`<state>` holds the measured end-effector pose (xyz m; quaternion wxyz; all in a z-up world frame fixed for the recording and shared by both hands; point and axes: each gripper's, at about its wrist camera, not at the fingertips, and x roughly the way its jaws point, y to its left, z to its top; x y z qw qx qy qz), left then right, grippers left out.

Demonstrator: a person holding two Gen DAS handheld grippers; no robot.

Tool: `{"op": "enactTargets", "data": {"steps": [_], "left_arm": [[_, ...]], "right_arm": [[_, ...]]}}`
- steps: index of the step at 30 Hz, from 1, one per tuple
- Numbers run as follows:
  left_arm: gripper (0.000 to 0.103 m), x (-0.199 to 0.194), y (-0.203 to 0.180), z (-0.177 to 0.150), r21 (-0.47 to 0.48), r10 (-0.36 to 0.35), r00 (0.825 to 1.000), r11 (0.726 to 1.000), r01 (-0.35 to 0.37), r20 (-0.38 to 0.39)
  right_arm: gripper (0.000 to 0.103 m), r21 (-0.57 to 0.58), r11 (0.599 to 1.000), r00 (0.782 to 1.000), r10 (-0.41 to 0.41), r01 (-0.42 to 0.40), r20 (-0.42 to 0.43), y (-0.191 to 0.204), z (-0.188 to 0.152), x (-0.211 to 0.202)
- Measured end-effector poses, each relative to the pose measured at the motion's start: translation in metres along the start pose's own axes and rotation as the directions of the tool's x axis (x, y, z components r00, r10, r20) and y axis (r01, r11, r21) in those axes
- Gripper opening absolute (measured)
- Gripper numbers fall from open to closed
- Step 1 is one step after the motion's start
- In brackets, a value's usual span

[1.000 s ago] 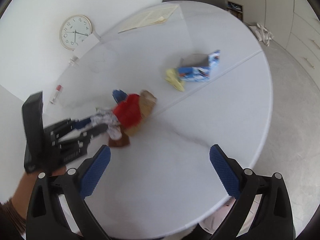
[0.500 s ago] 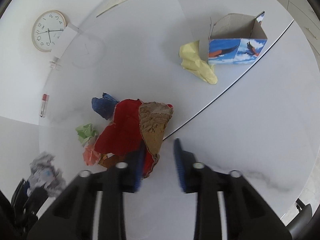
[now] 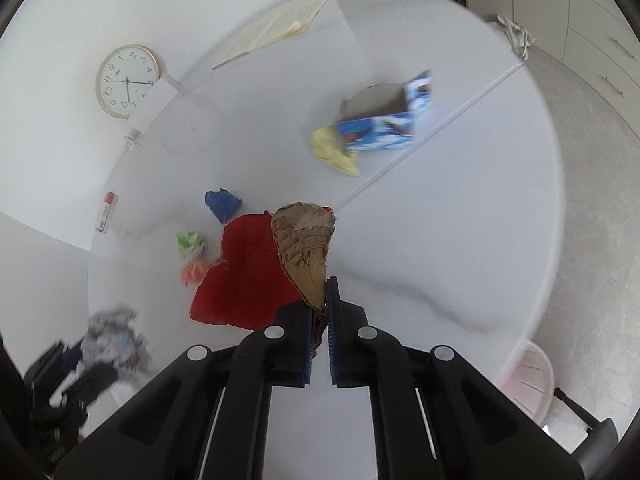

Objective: Collect trash
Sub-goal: 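Grasp crumpled white paper with the left tool while the right tool grasps red tissue with brown paper, then release the red tissue into the wastebasket with the right tool while the left tool releases the white paper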

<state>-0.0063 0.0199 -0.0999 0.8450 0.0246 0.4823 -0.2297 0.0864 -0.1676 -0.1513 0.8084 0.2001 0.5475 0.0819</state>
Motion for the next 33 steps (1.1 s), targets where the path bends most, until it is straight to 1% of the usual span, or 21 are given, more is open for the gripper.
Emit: {"op": "enactTargets", "data": {"steps": [1,4,7,10,12,14,15,17,18,19,21,23,25,27,30,33], "left_arm": [[0.04,-0.001,-0.012,0.0,0.024,-0.016,1.0,1.0,0.016,0.001],[0.04,0.0,-0.044,-0.002,0.075,-0.064,0.998,0.995,0.065,-0.005],[0.04,0.005,-0.075,-0.006,0.109,-0.112,0.993,0.987,0.115,-0.029],[0.04,0.014,-0.105,-0.011,0.142,-0.148,0.987,0.978,0.155,-0.061],[0.04,0.021,-0.123,-0.012,0.165,-0.166,0.983,0.97,0.178,-0.084],[0.04,0.027,-0.138,-0.014,0.183,-0.178,0.979,0.964,0.195,-0.104],[0.04,0.03,-0.147,-0.016,0.193,-0.179,0.977,0.961,0.199,-0.115],[0.04,0.037,-0.159,-0.018,0.214,-0.176,0.975,0.956,0.202,-0.133],[0.04,0.04,-0.164,-0.02,0.224,-0.172,0.975,0.954,0.201,-0.142],[0.04,0.045,-0.171,-0.021,0.233,-0.165,0.974,0.952,0.199,-0.155],[0.04,0.052,-0.181,-0.025,0.248,-0.155,0.972,0.949,0.196,-0.174],[0.04,0.06,-0.191,-0.03,0.258,-0.149,0.969,0.946,0.198,-0.197],[0.04,0.067,-0.201,-0.034,0.265,-0.145,0.966,0.943,0.201,-0.215],[0.04,0.075,-0.211,-0.038,0.277,-0.139,0.962,0.939,0.203,-0.235],[0.04,0.086,-0.228,-0.044,0.294,-0.135,0.956,0.932,0.212,-0.261],[0.041,0.099,-0.242,-0.048,0.3,-0.141,0.948,0.926,0.228,-0.287]], "right_arm": [[0.007,-0.003,1.0,1.0,-0.016,0.016,0.012,-0.011,-0.012,-0.02],[0.007,0.003,0.998,0.997,-0.069,0.069,0.026,-0.04,-0.046,-0.063],[0.007,0.034,0.992,0.993,-0.118,0.117,0.006,-0.072,-0.078,-0.089],[0.007,0.063,0.986,0.988,-0.15,0.152,-0.029,-0.103,-0.11,-0.094],[0.007,0.098,0.982,0.986,-0.153,0.159,-0.066,-0.124,-0.128,-0.083],[0.008,0.104,0.98,0.983,-0.16,0.169,-0.093,-0.138,-0.143,-0.069],[0.011,0.103,0.978,0.979,-0.168,0.18,-0.118,-0.148,-0.15,-0.056],[0.022,0.113,0.976,0.975,-0.17,0.187,-0.147,-0.162,-0.161,-0.037],[0.042,0.118,0.975,0.973,-0.166,0.186,-0.163,-0.169,-0.166,-0.03],[0.054,0.127,0.97,0.967,-0.182,0.206,-0.176,-0.177,-0.17,-0.021],[0.055,0.141,0.961,0.96,-0.209,0.237,-0.186,-0.191,-0.176,-0.016],[0.057,0.166,0.959,0.962,-0.198,0.23,-0.187,-0.201,-0.179,-0.022],[0.072,0.191,0.955,0.968,-0.198,0.226,-0.157,-0.209,-0.178,-0.039],[0.078,0.186,0.95,0.966,-0.23,0.25,-0.121,-0.213,-0.177,-0.058],[0.08,0.16,0.942,0.955,-0.282,0.294,-0.092,-0.218,-0.173,-0.079],[0.083,0.164,0.94,0.954,-0.291,0.298,-0.067,-0.227,-0.171,-0.096]]}}
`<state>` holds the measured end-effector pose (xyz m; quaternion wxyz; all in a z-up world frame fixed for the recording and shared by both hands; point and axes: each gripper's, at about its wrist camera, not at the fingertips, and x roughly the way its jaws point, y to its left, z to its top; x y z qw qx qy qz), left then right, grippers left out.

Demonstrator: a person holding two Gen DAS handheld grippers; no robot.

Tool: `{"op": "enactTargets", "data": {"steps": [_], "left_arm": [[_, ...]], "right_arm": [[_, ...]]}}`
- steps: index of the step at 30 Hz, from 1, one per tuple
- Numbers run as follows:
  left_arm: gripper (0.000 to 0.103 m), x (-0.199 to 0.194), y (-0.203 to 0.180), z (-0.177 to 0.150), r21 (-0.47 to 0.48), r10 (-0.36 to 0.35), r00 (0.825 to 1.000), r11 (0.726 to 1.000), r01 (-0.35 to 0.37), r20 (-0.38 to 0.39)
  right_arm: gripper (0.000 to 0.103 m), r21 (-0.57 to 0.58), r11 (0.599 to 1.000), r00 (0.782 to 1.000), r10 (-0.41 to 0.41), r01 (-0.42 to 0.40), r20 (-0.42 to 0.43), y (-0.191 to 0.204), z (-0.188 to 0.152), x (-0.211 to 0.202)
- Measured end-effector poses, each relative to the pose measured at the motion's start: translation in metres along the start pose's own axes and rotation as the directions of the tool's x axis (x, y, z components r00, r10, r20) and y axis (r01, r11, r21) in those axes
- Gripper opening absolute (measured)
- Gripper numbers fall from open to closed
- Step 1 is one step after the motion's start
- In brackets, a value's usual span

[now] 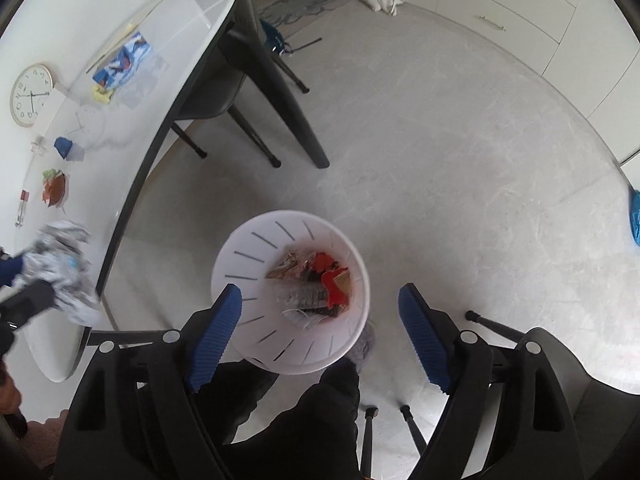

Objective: Collect trash
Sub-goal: 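Release the red tissue into the wastebasket with the right tool while the left tool releases the white paper, then move both open tools back over the table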

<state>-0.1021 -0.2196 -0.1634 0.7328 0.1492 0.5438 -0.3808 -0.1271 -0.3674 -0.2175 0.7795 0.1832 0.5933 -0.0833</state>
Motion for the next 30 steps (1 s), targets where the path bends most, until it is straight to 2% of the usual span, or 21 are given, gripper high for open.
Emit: {"op": "enactTargets", "data": {"steps": [3,8,10,15,22,28,30], "left_arm": [[0.046,0.019,-0.011,0.004,0.027,-0.017,0.999,0.999,0.018,-0.038],[0.083,0.04,-0.026,0.005,0.07,0.011,0.997,0.998,-0.005,-0.076],[0.088,0.044,-0.029,0.005,0.076,0.013,0.995,0.997,-0.006,-0.096],[0.092,0.038,-0.034,0.005,0.063,0.024,0.996,0.998,-0.019,-0.084],[0.093,0.028,-0.029,0.007,-0.007,0.038,0.998,0.999,-0.038,-0.05],[0.093,0.012,-0.013,0.006,-0.068,0.078,0.997,0.995,-0.079,-0.018],[0.093,0.002,-0.001,0.005,-0.095,0.106,0.994,0.99,-0.105,0.001]], "right_arm": [[0.085,0.001,1.0,1.0,0.0,0.0,0.023,-0.009,0.002,-0.015],[0.086,-0.007,1.0,0.999,0.018,-0.018,0.028,-0.015,0.006,-0.023],[0.086,0.0,1.0,1.0,0.026,-0.026,0.015,-0.018,0.005,-0.022],[0.086,0.011,0.999,0.999,0.05,-0.05,-0.002,-0.021,0.002,-0.023],[0.086,-0.016,0.998,0.998,0.058,-0.058,-0.003,-0.017,0.004,-0.026],[0.086,-0.044,0.997,0.998,0.064,-0.064,0.006,0.0,0.012,-0.029],[0.086,-0.094,0.994,0.998,0.05,-0.048,0.023,0.016,0.017,-0.034]]}}
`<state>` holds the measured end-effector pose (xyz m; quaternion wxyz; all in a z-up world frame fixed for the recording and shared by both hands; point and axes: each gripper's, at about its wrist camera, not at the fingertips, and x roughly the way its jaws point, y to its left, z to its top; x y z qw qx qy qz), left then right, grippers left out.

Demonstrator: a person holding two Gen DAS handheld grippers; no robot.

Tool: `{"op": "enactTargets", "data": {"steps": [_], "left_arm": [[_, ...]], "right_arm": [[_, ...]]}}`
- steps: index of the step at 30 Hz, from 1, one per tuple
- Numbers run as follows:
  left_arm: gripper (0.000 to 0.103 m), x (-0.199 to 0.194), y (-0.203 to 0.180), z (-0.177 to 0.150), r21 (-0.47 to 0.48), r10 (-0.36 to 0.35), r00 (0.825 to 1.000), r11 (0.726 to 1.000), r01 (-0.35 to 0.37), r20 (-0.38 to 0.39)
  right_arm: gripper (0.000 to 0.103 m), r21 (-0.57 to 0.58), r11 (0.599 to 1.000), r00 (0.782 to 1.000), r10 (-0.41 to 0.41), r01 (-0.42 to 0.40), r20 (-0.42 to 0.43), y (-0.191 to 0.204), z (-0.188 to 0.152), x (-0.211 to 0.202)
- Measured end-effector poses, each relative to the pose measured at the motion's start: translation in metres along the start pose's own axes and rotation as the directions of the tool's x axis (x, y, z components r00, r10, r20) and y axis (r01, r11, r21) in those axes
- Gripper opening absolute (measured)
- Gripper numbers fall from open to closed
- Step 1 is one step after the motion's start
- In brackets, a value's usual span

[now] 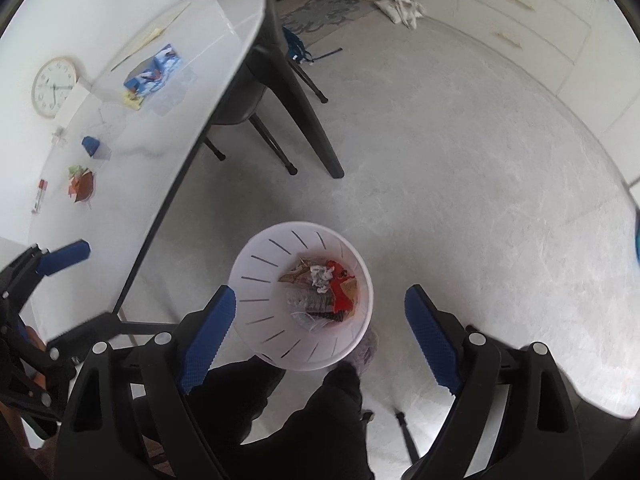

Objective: Collect trash
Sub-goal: 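Move both open tools back over the table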

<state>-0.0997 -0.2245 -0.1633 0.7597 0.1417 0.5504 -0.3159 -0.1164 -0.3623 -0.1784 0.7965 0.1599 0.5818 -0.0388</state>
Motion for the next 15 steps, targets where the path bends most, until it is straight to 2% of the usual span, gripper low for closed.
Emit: {"op": "enactTargets", "data": {"steps": [3,6,10,15], "left_arm": [[0.094,-0.02,0.029,-0.002,-0.075,0.049,0.998,0.996,-0.046,0.039],[0.095,-0.043,0.069,-0.007,-0.168,0.118,0.991,0.98,-0.105,0.069],[0.095,-0.071,0.126,-0.022,-0.28,0.223,0.971,0.941,-0.19,0.09],[0.095,-0.091,0.192,-0.043,-0.385,0.302,0.95,0.889,-0.247,0.086]], "right_arm": [[0.086,-0.08,0.997,0.999,0.023,-0.021,0.026,0.03,0.013,-0.005],[0.086,-0.146,0.987,0.996,0.075,-0.068,0.044,0.066,0.027,-0.006],[0.095,-0.227,0.967,0.989,0.131,-0.114,0.061,0.12,0.044,-0.001],[0.095,-0.332,0.928,0.979,0.198,-0.171,0.047,0.193,0.06,0.014]]}}
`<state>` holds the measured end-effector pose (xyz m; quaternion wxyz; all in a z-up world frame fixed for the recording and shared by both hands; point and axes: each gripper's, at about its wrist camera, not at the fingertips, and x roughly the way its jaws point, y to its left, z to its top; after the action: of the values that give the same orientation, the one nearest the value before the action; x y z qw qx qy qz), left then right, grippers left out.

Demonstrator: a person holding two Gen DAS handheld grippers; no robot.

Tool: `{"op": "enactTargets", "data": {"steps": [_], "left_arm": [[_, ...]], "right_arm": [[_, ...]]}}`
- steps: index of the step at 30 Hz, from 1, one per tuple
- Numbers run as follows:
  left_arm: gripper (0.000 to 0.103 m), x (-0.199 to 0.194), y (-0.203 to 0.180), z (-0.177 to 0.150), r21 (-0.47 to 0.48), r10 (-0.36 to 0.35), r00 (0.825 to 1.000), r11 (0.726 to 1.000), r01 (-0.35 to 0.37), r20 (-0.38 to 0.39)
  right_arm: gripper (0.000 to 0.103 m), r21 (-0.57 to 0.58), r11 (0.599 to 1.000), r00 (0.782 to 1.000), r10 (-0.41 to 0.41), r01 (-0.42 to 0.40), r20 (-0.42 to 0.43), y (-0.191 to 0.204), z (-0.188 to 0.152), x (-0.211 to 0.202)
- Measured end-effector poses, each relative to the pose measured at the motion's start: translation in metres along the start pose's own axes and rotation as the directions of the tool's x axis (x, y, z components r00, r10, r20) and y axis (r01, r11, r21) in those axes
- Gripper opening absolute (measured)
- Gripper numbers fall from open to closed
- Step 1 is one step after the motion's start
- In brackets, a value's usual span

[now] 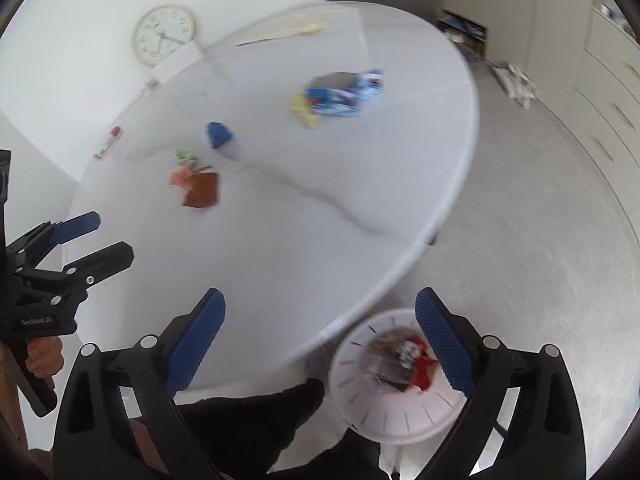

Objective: Collect trash
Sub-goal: 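Move both open tools back over the table, then grasp the brown wrapper with the right tool while the left tool grasps the pink tissue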

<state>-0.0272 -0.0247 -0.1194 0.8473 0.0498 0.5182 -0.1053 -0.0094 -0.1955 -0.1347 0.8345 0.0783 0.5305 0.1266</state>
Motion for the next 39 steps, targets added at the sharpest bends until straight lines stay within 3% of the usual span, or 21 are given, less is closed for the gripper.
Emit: {"op": "enactTargets", "data": {"steps": [7,12,22,28,33,39], "left_arm": [[0.095,0.008,0.076,0.006,-0.124,0.031,1.0,0.992,-0.031,-0.002],[0.095,0.019,0.106,0.009,-0.158,0.037,0.999,0.987,-0.039,-0.013],[0.095,0.043,0.149,0.016,-0.22,0.025,0.999,0.975,-0.031,-0.032],[0.095,0.054,0.149,0.021,-0.243,0.0,1.0,0.97,-0.005,-0.021],[0.095,0.069,0.135,0.028,-0.214,-0.024,0.999,0.977,0.019,-0.021],[0.092,0.101,0.11,0.045,-0.139,-0.001,1.0,0.99,-0.003,-0.03]], "right_arm": [[0.095,-0.128,0.99,0.998,0.05,-0.053,-0.031,0.083,0.05,0.056],[0.095,-0.2,0.978,0.996,0.053,-0.066,-0.067,0.132,0.082,0.103],[0.094,-0.226,0.974,0.988,-0.016,-0.019,-0.153,0.159,0.105,0.178],[0.048,-0.234,0.972,0.987,-0.036,-0.002,-0.155,0.155,0.106,0.181],[0.029,-0.188,0.982,0.99,0.004,-0.031,-0.14,0.141,0.112,0.164],[0.029,-0.098,0.995,0.996,0.009,-0.018,-0.094,0.103,0.104,0.122]]}}
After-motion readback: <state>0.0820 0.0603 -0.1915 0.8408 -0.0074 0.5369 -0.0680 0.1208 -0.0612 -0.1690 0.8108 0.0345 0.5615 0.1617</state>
